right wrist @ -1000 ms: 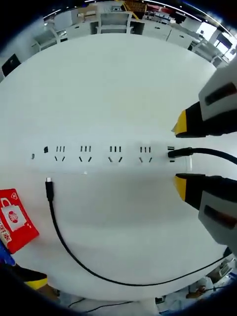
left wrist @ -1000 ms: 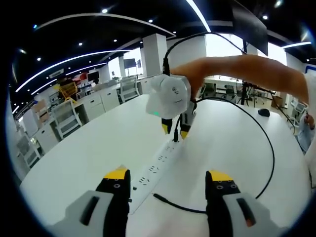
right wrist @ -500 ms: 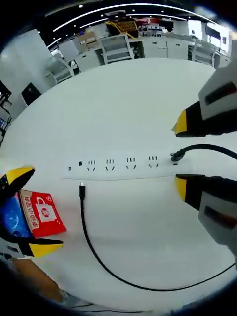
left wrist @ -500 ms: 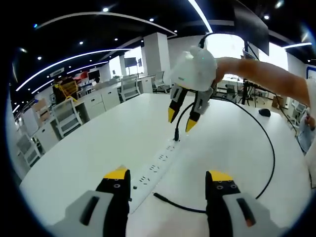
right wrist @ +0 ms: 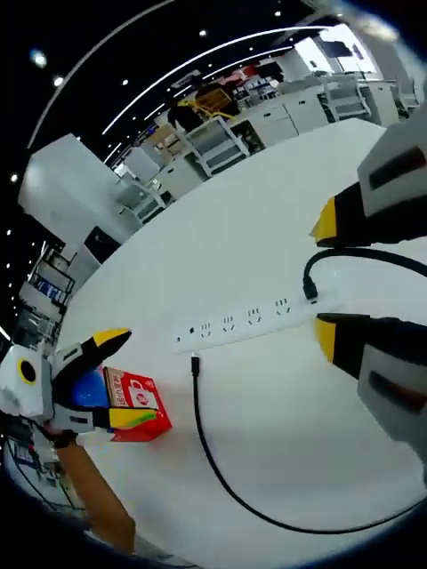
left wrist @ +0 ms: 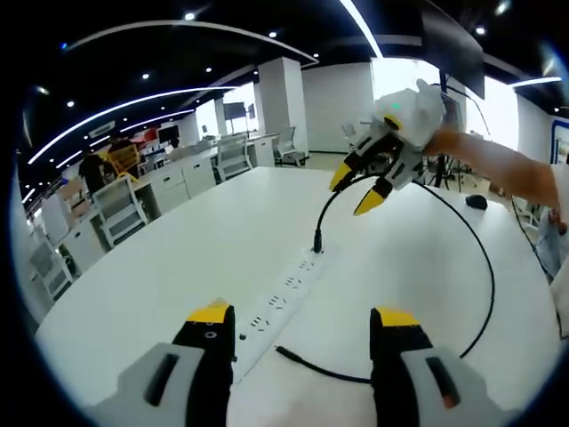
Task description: Find the data cable on the table. Grasp the USB connector end of the cable and insert it into the USB port on the table
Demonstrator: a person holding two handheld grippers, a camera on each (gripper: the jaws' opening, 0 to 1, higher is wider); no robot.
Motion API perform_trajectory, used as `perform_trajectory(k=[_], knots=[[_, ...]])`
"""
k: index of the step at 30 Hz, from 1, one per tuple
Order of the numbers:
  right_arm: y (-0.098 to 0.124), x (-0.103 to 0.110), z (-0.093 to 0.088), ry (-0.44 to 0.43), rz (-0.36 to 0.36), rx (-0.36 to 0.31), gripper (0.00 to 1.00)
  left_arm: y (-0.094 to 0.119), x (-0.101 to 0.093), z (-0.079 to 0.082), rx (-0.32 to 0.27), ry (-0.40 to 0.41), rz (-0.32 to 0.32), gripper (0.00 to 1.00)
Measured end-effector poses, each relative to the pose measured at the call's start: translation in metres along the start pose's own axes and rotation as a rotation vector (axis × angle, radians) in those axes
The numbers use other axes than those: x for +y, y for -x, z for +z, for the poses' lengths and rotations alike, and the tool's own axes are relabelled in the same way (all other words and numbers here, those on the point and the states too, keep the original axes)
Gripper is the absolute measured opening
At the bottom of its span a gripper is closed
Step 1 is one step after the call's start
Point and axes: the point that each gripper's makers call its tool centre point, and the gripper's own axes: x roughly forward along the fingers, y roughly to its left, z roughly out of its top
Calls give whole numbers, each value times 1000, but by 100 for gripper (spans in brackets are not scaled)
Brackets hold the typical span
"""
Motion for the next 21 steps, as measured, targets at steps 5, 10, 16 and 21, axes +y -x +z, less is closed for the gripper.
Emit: perform_trajectory(k=[5, 10, 16, 21], knots=[[38, 14, 3, -121, -92, -166, 35, 0, -1, -1, 3, 0, -1, 61], [68, 35, -10, -280, -144, -287, 38, 0, -2, -2, 3, -1, -1, 61], [91, 59, -31, -377, -203, -340, 43, 1, -3, -2, 0, -2, -2, 62], [110, 76, -33, -453, -240, -388, 45, 1, -4, -3, -1, -3, -1, 62]])
